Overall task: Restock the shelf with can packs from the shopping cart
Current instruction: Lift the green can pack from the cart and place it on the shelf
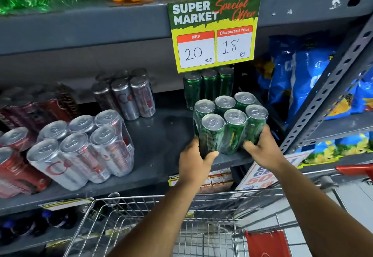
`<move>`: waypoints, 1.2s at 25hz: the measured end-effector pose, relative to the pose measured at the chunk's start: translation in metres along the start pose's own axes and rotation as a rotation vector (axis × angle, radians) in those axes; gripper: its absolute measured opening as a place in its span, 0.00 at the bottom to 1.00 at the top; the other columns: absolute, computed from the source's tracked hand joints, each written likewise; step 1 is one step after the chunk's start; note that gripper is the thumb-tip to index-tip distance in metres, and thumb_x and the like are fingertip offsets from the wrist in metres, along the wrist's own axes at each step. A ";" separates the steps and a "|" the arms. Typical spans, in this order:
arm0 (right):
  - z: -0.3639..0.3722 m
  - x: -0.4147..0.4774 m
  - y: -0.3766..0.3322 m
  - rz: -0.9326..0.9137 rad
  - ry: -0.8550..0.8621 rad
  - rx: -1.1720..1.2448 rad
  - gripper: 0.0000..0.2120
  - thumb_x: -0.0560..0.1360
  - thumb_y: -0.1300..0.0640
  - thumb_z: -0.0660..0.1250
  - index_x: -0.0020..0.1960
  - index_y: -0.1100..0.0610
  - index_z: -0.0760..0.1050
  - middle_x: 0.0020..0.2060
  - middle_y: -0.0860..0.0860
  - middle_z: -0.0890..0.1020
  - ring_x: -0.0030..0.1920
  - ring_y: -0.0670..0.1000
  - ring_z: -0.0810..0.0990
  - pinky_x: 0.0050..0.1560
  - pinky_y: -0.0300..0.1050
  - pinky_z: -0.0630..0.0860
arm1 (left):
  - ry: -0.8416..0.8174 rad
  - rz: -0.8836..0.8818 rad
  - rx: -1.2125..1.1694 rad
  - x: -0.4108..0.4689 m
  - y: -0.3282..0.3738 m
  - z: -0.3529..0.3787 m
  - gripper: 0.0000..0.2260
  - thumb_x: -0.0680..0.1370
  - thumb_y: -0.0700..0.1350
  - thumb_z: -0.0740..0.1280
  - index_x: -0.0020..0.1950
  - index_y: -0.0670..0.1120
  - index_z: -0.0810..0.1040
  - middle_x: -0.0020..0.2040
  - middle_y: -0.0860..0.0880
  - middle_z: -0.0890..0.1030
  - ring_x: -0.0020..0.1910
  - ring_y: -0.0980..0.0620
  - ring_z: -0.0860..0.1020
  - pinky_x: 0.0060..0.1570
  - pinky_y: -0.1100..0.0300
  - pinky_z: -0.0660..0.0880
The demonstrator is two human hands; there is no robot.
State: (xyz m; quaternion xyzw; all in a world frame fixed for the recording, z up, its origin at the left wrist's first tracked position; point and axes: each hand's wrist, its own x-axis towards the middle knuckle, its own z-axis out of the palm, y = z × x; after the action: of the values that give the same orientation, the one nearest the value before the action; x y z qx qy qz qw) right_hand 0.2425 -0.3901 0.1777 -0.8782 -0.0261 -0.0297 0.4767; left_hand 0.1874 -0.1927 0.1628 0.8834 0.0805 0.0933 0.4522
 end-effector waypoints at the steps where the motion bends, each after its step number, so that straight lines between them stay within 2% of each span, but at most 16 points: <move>1: 0.000 0.000 0.001 0.000 0.001 0.004 0.27 0.67 0.60 0.68 0.64 0.54 0.65 0.57 0.52 0.78 0.59 0.50 0.77 0.61 0.50 0.74 | 0.000 -0.002 0.000 0.000 0.000 0.000 0.22 0.69 0.55 0.72 0.59 0.48 0.75 0.53 0.48 0.84 0.51 0.47 0.81 0.49 0.53 0.79; 7: -0.006 0.001 0.000 0.025 -0.052 -0.029 0.26 0.68 0.60 0.68 0.62 0.51 0.62 0.60 0.54 0.76 0.61 0.51 0.75 0.63 0.49 0.72 | 0.010 -0.020 0.001 -0.001 0.002 0.001 0.19 0.70 0.54 0.72 0.57 0.48 0.75 0.52 0.47 0.84 0.51 0.46 0.81 0.48 0.53 0.79; 9: -0.010 0.002 -0.002 0.046 -0.081 -0.073 0.28 0.69 0.58 0.70 0.65 0.54 0.61 0.60 0.53 0.75 0.61 0.51 0.74 0.63 0.49 0.72 | 0.005 -0.019 0.014 -0.002 0.003 0.001 0.19 0.70 0.53 0.72 0.57 0.47 0.74 0.53 0.47 0.84 0.52 0.45 0.81 0.49 0.52 0.79; 11: -0.013 0.001 -0.005 0.060 -0.094 -0.104 0.31 0.70 0.60 0.70 0.68 0.59 0.59 0.59 0.52 0.73 0.59 0.50 0.72 0.59 0.45 0.69 | -0.006 -0.015 0.025 -0.002 0.003 0.000 0.20 0.71 0.53 0.72 0.58 0.47 0.74 0.54 0.46 0.84 0.53 0.45 0.81 0.50 0.52 0.79; 13: -0.015 0.000 -0.006 0.076 -0.096 -0.112 0.30 0.72 0.62 0.70 0.68 0.61 0.59 0.57 0.52 0.72 0.58 0.50 0.71 0.57 0.42 0.67 | -0.025 -0.016 0.022 0.000 0.004 -0.002 0.20 0.71 0.53 0.72 0.58 0.47 0.74 0.55 0.46 0.84 0.54 0.45 0.81 0.51 0.52 0.78; 20: -0.021 0.000 -0.006 0.062 -0.170 -0.140 0.31 0.74 0.63 0.69 0.70 0.61 0.56 0.61 0.52 0.71 0.63 0.48 0.68 0.65 0.44 0.65 | -0.027 -0.023 0.064 -0.002 0.004 -0.002 0.20 0.70 0.54 0.72 0.57 0.47 0.74 0.56 0.46 0.83 0.55 0.44 0.81 0.52 0.49 0.79; 24: -0.019 0.001 -0.006 0.078 -0.160 -0.136 0.31 0.74 0.64 0.68 0.71 0.61 0.56 0.60 0.51 0.70 0.62 0.47 0.67 0.63 0.42 0.64 | -0.049 -0.021 0.073 -0.001 0.001 -0.001 0.19 0.71 0.54 0.71 0.57 0.47 0.73 0.56 0.45 0.83 0.55 0.43 0.80 0.52 0.49 0.78; 27: -0.018 0.005 -0.002 0.143 -0.175 -0.196 0.33 0.73 0.60 0.70 0.71 0.59 0.55 0.61 0.51 0.71 0.63 0.49 0.69 0.67 0.48 0.66 | -0.080 -0.018 0.080 0.001 0.002 -0.002 0.20 0.71 0.53 0.71 0.59 0.47 0.73 0.57 0.45 0.82 0.57 0.43 0.80 0.54 0.48 0.78; 30: -0.022 0.006 -0.006 0.224 -0.166 -0.316 0.36 0.70 0.50 0.71 0.70 0.57 0.56 0.65 0.58 0.72 0.65 0.58 0.72 0.67 0.56 0.69 | -0.150 -0.034 0.133 0.002 0.005 -0.015 0.22 0.74 0.47 0.70 0.67 0.47 0.70 0.64 0.44 0.78 0.63 0.43 0.76 0.61 0.51 0.74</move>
State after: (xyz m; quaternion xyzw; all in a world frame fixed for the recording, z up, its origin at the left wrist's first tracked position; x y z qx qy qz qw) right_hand 0.2471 -0.4047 0.1953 -0.9388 0.0376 0.0921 0.3297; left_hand 0.1859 -0.1831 0.1760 0.9145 0.0674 0.0140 0.3988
